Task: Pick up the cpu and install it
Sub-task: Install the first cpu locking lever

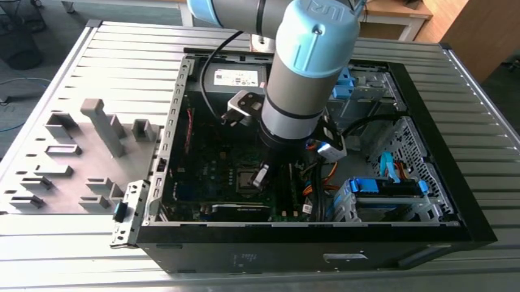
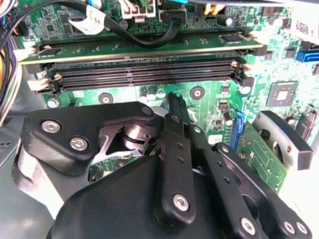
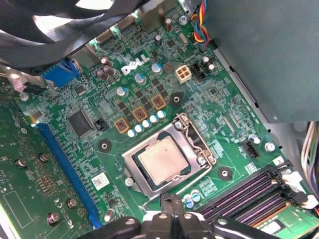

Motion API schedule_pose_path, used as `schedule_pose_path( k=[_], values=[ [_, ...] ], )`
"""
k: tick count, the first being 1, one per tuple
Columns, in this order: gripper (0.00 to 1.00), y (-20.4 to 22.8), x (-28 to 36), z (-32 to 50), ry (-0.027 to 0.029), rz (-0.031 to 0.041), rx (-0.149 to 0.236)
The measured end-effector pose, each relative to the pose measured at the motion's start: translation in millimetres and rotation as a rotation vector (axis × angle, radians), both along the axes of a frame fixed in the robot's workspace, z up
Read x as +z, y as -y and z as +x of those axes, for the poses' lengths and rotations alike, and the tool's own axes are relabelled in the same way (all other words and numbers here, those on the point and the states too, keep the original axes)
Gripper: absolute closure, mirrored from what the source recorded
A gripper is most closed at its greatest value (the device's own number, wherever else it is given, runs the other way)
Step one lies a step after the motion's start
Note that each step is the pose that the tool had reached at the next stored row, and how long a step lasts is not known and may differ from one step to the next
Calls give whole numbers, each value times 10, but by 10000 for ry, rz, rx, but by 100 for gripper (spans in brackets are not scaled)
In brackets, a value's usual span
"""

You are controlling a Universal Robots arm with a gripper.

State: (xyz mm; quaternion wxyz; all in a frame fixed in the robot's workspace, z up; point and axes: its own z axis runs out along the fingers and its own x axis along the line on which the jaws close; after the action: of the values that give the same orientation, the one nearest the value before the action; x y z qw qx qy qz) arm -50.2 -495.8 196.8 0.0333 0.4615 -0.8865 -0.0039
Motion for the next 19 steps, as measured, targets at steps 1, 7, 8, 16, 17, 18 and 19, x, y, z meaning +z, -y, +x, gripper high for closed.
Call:
schedule_pose_path(
  k=[1, 7, 8, 16, 17, 18, 19],
  values=[
    [89, 3, -1, 0, 1, 2, 0],
    [89, 5, -4, 0, 13, -1, 0],
    [89, 5, -5, 0, 13, -1, 0],
    [89, 5, 88, 0, 8, 0, -12],
    [89, 2, 87, 1, 9, -1, -12],
    [89, -2, 89, 0, 7, -7, -13],
    [89, -10, 89, -1, 7, -16, -17]
  ],
)
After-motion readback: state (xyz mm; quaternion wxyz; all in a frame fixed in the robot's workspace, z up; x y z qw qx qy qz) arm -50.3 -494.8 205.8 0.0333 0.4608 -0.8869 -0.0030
